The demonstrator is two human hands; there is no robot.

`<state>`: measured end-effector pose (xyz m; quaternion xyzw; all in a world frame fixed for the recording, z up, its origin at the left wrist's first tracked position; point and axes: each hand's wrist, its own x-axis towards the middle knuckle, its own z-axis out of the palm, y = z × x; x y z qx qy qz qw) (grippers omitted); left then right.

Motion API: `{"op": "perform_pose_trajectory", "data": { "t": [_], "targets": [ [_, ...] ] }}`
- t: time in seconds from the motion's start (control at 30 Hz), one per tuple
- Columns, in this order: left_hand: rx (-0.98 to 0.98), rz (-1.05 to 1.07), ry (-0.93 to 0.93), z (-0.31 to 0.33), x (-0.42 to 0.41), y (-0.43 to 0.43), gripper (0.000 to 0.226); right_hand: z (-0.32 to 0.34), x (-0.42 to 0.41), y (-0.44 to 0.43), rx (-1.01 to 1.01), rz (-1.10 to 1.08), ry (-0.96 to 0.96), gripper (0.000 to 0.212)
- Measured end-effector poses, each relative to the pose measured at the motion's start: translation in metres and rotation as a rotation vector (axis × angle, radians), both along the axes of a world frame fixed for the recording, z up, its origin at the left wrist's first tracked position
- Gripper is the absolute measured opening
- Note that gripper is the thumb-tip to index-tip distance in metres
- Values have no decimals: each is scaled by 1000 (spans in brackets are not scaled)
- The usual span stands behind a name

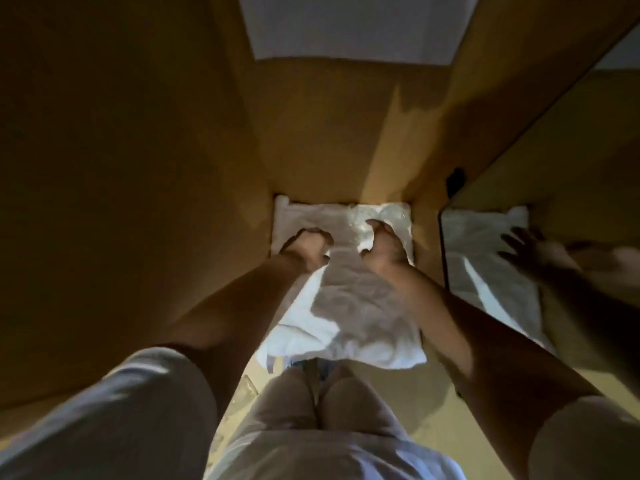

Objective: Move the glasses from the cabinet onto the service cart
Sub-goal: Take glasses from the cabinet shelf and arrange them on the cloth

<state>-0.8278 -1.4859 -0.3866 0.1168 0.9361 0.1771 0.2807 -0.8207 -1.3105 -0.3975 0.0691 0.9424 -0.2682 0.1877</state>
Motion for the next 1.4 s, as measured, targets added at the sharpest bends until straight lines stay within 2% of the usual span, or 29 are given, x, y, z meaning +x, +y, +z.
{"op": "perform_pose_trajectory", "data": {
  "t": [0.3, 0.57, 0.8, 0.97, 1.1, 1.2, 1.3, 1.4],
  "targets": [
    [-75, -227, 69, -79, -57, 20, 43, -81, -7, 37, -63, -268, -12, 70],
    [-7, -244, 115, -133, -110, 40, 49, -144, -35, 49, -65, -358, -44, 70],
    [65, -285, 85, -180, -130, 60, 54, -183, -60, 52, -83, -382, 65, 64],
    [55, -321, 63, -222, -151, 73, 55, -224, -83, 61, -59, -344, -10, 66],
    [25, -376, 13, -240, -159, 87, 54, -245, -100, 71, 17, -351, -42, 59],
    [-10, -420, 11, -252, -160, 93, 49, -256, -109, 72, 162, -324, -100, 47],
    [-121, -492, 81, -259, -155, 97, 34, -263, -114, 66, 226, -298, -195, 44],
    [-154, -493, 193, -262, -149, 94, 29, -268, -120, 66, 214, -306, -224, 39]
  ]
}}
